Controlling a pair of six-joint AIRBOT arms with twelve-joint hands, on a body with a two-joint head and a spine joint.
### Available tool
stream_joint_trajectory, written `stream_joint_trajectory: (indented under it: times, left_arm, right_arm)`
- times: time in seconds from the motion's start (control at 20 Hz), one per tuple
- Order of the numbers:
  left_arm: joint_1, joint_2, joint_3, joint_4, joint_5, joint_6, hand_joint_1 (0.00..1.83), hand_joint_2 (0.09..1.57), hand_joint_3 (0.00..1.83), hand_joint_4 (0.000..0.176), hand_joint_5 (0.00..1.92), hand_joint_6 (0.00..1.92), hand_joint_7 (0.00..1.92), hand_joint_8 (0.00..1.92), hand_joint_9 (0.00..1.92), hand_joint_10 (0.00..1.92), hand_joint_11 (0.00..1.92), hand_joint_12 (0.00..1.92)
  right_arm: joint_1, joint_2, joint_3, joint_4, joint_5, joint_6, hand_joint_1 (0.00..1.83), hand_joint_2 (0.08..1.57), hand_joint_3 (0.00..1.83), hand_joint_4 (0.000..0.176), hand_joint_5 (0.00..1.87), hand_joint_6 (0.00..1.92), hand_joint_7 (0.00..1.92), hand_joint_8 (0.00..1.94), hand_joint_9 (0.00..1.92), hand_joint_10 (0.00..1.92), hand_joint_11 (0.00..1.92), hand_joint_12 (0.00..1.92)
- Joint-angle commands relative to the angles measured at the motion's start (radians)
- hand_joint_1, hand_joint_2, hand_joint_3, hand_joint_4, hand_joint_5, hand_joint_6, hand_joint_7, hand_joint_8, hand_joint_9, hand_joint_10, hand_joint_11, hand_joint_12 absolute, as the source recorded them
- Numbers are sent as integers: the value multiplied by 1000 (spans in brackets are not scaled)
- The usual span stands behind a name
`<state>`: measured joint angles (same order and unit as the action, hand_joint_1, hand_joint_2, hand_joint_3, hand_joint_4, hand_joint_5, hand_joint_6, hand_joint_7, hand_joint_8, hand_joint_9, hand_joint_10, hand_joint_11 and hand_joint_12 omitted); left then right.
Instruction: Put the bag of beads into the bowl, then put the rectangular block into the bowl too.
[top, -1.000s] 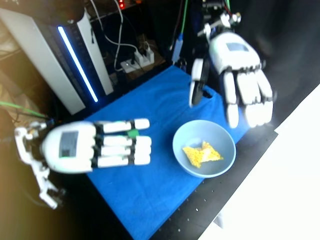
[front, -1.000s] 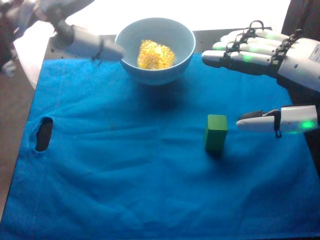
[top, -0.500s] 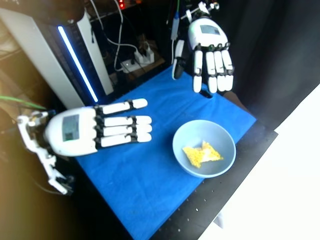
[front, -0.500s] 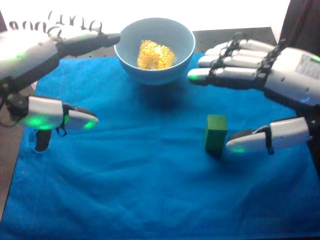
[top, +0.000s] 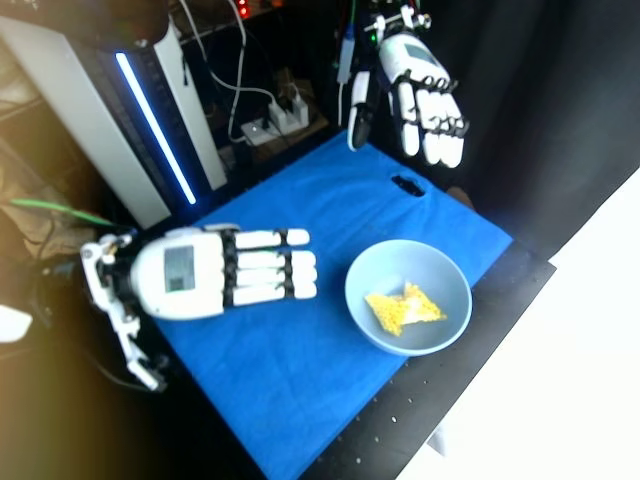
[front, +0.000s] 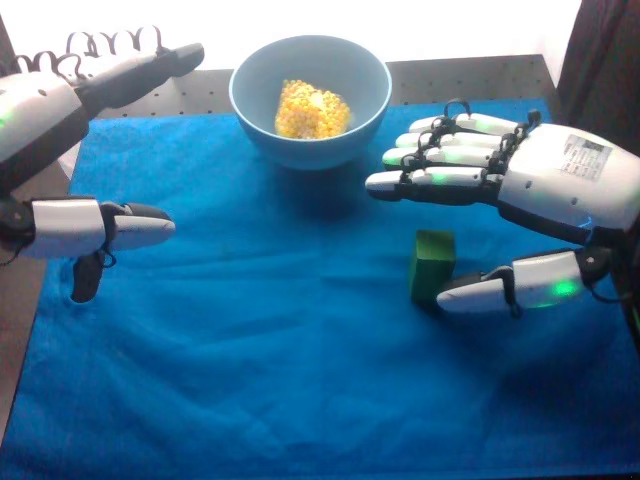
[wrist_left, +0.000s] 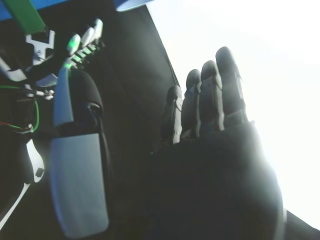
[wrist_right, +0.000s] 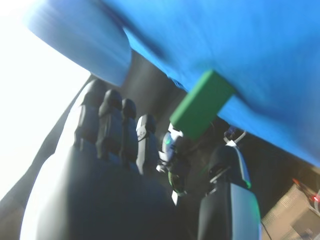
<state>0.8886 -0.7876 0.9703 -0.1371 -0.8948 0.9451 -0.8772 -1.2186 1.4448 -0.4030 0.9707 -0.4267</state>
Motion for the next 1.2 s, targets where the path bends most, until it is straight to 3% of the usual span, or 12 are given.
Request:
stream_joint_trajectory:
  times: [0.0,0.15,0.3,0.45,0.5,0.6,0.7,0.75,0.8,0.9,1.1,1.15]
  left_arm:
    - [-5,-4,2,-7,-114,-6,986,1028,0,93,91,0,168,1,154,3,0,559]
    - [-3,-11,5,-8,-110,-8,982,1042,6,92,93,3,154,0,136,0,0,562]
    - [-3,-14,8,-9,-107,-11,966,1039,1,88,100,0,151,0,119,0,0,625]
    - [-3,-16,10,-9,-106,-13,966,1050,5,71,96,0,145,0,105,0,0,611]
    - [-3,-16,10,-9,-106,-14,956,1053,3,73,95,0,153,1,110,1,0,568]
    - [-2,-16,10,-9,-106,-15,921,1050,0,82,94,0,152,0,111,1,0,556]
    - [-2,-16,10,-9,-107,-17,940,1046,0,83,104,2,172,5,133,7,0,644]
    - [-2,-16,10,-9,-107,-17,947,1058,1,62,97,1,174,3,140,6,0,708]
    - [-2,-17,10,-9,-106,-17,947,1058,1,62,97,1,174,3,140,6,0,708]
    - [-1,-19,11,-9,-102,-17,956,1062,1,66,92,0,175,2,146,5,0,748]
    - [1,-24,12,-9,-97,-17,919,1069,2,74,80,0,158,1,139,0,0,694]
    - [2,-24,12,-9,-96,-17,927,1064,0,75,87,1,165,1,149,2,0,631]
  right_arm:
    - [19,-10,3,37,100,1,550,1050,2,103,266,2,265,7,210,8,0,310]
    - [29,-26,20,39,87,1,537,1052,0,81,280,3,270,2,215,2,0,419]
    - [38,-38,31,40,81,1,603,1022,0,89,314,6,261,6,193,4,0,376]
    - [40,-40,37,40,71,1,670,1002,0,55,410,2,461,12,444,31,94,978]
    - [40,-41,38,40,67,1,678,1005,0,14,489,8,597,28,590,72,161,1184]
    - [39,-41,40,40,61,1,717,1013,0,0,588,12,729,43,741,150,242,1493]
    - [39,-41,41,40,58,1,749,1000,1,0,680,9,838,56,591,926,351,1698]
    - [39,-42,42,40,57,1,817,997,0,0,804,6,911,505,675,1387,566,1853]
    - [39,-43,43,40,56,1,817,997,0,0,804,6,911,505,675,1387,566,1853]
    - [39,-45,45,41,56,1,878,1016,0,0,910,10,948,1017,866,1505,732,1870]
    - [39,-46,45,45,56,1,898,1002,0,0,1085,13,1028,1053,951,1505,839,1838]
    - [39,-46,45,47,56,1,1045,1029,24,45,1119,581,1063,925,960,1403,832,1792]
